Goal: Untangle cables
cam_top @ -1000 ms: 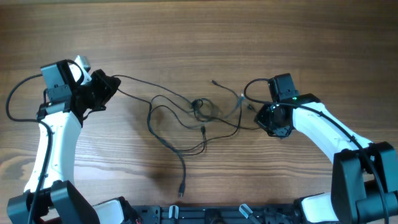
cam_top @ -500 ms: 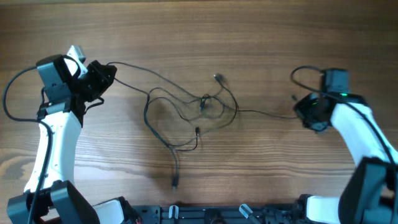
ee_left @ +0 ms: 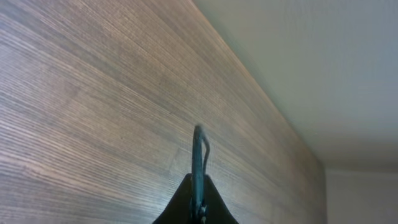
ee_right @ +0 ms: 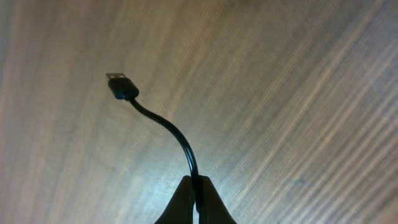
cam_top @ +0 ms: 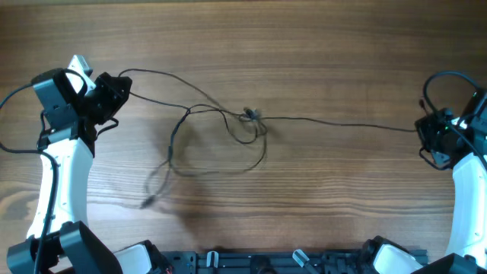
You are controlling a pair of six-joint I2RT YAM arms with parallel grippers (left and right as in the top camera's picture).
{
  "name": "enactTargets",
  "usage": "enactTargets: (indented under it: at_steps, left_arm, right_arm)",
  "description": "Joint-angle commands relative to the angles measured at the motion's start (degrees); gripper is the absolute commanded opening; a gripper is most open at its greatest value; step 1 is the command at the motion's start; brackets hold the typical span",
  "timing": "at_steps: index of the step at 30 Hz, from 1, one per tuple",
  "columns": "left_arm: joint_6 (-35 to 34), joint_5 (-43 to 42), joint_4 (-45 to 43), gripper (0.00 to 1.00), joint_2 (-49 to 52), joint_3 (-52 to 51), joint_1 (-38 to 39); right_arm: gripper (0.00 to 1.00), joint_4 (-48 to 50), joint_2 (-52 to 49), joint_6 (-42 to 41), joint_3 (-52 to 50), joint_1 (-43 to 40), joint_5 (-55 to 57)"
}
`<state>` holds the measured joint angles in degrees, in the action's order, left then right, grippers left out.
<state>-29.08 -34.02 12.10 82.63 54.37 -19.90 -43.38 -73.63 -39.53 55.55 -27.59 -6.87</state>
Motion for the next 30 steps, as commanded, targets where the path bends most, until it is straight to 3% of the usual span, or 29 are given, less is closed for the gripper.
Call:
enactTargets:
  at_steps: [1,7,13,17,21,23,26,27,30]
  left_arm:
    - [-0.2,-4.9,1.6,0.04,-1.7,-0.1,0.1]
    - [2.6,-7.2,4.7,0.04,-1.6,-0.2,9.3]
    - [11.6,-0.4,9.2,0.04,-1.6,-0.2,24.2]
    - [15.5,-0.4,9.7,0.04,-1.6,-0.2,32.4]
    - [17.1,-0.7,7.6,0.07,-1.6,-0.2,39.3]
    - [17.1,-2.0,5.3,0.14,-1.6,-0.2,41.4]
    - [17.1,-3.2,1.6,0.38,-1.6,-0.1,43.0]
    - [17.1,-3.2,0.9,0.54,-1.6,-0.1,42.9]
    - [16.9,-0.6,1.8,0.64,-1.6,-0.1,41.5]
  right_arm:
    - [0.05,-0.9,0.6,2.8,0.8,-0.3,0.5]
    - [0.04,-0.3,0.5,14.2,0.7,1.4,-17.1]
    - [0.05,-0.2,0.5,20.3,0.7,5.8,-18.4]
    - [0.20,0.6,0.5,20.3,0.7,7.9,-19.2]
    - [0.45,0.6,0.5,23.1,0.6,12.2,-23.5]
    - [0.54,0.6,0.5,23.1,0.6,14.5,-23.5]
    - [0.57,0.9,0.0,23.0,0.6,19.6,-23.5]
    - [0.58,0.9,-0.1,23.0,0.6,20.9,-23.5]
    - [0.58,0.9,-1.0,23.0,0.6,24.8,-23.5]
